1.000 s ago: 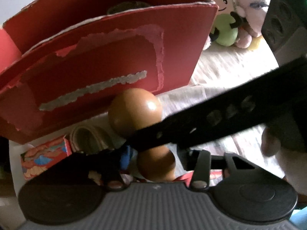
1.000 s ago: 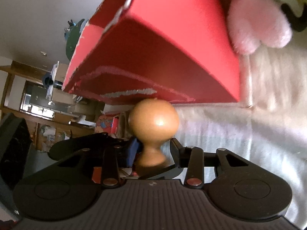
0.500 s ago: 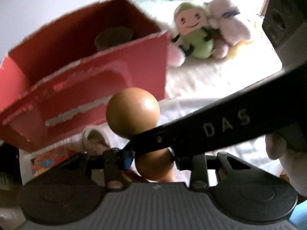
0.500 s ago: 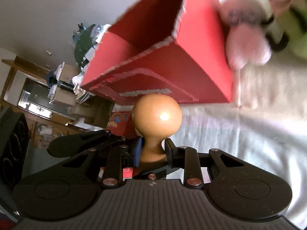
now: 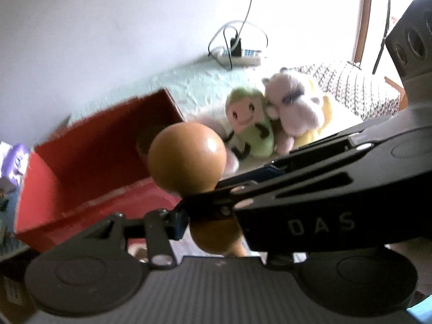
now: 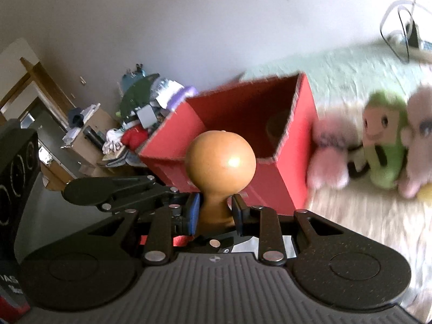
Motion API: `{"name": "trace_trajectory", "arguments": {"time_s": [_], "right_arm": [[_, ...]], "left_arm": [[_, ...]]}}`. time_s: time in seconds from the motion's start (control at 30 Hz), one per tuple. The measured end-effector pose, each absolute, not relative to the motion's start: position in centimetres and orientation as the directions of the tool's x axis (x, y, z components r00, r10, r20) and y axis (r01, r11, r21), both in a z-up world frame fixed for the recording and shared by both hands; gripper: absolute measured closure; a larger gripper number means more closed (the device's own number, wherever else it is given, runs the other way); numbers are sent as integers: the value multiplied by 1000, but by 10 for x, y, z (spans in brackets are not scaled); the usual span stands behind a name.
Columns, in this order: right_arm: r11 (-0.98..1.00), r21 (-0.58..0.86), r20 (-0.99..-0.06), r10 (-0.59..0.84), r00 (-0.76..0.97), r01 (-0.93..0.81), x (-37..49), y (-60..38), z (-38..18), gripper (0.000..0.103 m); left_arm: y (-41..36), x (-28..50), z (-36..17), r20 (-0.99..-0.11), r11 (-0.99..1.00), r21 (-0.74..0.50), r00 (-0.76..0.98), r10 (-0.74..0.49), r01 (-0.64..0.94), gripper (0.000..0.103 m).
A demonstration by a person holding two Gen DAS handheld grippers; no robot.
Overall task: Organize objects
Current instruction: 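Carry the wooden gourd over the red box with the right gripper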
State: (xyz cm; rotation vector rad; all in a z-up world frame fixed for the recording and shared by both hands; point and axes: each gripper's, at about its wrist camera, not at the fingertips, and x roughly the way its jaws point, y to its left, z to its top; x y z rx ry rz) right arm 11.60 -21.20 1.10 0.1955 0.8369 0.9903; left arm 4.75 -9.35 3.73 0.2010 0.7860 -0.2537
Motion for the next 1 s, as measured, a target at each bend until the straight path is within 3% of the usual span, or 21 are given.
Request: {"name": "trace_trajectory", "arguments": {"time_s": [0.33,0.73,1.0], "right_arm": [[538,496,-495,820,287,-682,148,-166,49,74],[647,470,-652,713,257,-601,206,-72,48,74],[735,436,-791,588,168,-519,244,-44,15,74]], "left_arm": [[-45,88,81,-661,933,148,735,-152,327,66],[30,170,83,-734,910,40,630,-254,414,66],[46,216,48,-812,891,-90,485,-324,446,67]]}}
